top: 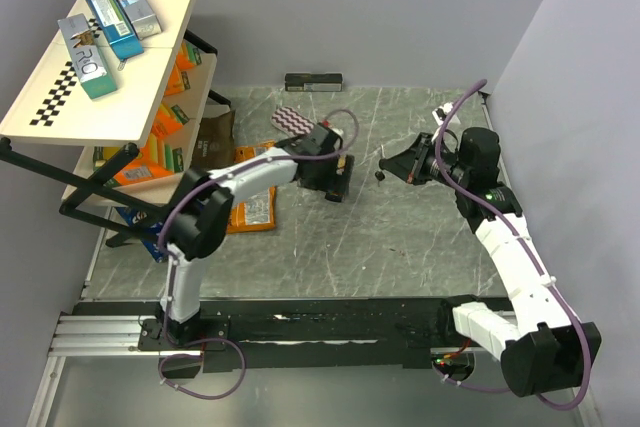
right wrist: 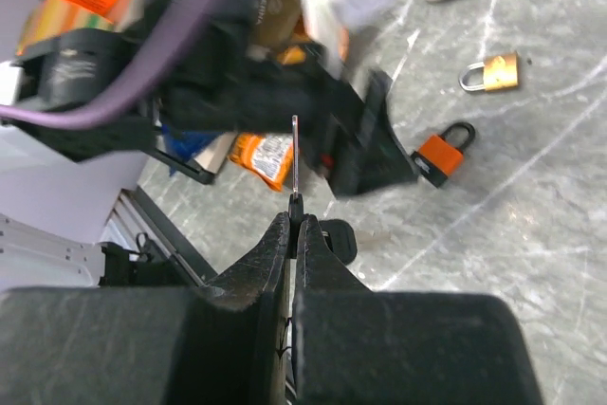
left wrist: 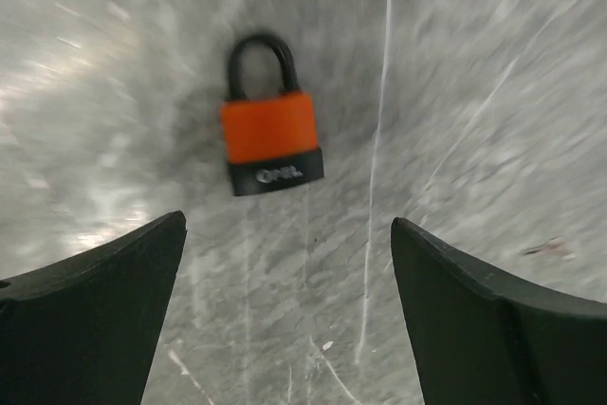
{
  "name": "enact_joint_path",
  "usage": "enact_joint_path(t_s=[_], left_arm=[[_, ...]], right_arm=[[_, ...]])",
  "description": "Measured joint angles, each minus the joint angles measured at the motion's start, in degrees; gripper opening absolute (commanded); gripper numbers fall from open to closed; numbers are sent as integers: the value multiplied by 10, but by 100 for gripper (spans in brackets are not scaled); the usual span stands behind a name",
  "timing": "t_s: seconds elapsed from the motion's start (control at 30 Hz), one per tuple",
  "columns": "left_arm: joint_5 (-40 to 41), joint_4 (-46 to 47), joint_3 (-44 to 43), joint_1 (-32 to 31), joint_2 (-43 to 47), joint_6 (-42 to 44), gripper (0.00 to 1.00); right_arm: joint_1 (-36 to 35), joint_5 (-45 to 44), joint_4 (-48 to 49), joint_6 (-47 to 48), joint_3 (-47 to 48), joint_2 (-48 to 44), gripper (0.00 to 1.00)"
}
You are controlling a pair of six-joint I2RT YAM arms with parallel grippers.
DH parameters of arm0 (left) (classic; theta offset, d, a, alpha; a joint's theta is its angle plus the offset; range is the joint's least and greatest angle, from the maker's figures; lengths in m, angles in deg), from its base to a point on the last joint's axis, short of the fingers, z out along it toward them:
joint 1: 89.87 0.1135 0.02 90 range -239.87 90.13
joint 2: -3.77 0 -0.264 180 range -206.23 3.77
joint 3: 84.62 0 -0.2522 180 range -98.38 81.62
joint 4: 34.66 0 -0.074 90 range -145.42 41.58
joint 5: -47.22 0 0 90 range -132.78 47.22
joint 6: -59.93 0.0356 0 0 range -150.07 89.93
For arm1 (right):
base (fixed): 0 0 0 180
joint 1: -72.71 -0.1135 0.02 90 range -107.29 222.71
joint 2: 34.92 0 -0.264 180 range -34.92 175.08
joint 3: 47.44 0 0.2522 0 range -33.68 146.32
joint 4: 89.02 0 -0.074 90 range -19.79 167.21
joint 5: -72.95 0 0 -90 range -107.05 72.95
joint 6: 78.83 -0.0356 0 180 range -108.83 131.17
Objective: Unlock with the key
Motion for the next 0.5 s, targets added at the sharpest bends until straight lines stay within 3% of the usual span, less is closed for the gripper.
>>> enact_joint_path(t_s=[0.33, 0.5], left_arm=[[10, -83, -76, -23, -101, 33, 92], [14, -88, -116, -18, -132, 42, 83]], right_arm=[[0, -11, -15, 3, -13, -11, 0], [0, -11, -15, 3, -14, -12, 0]])
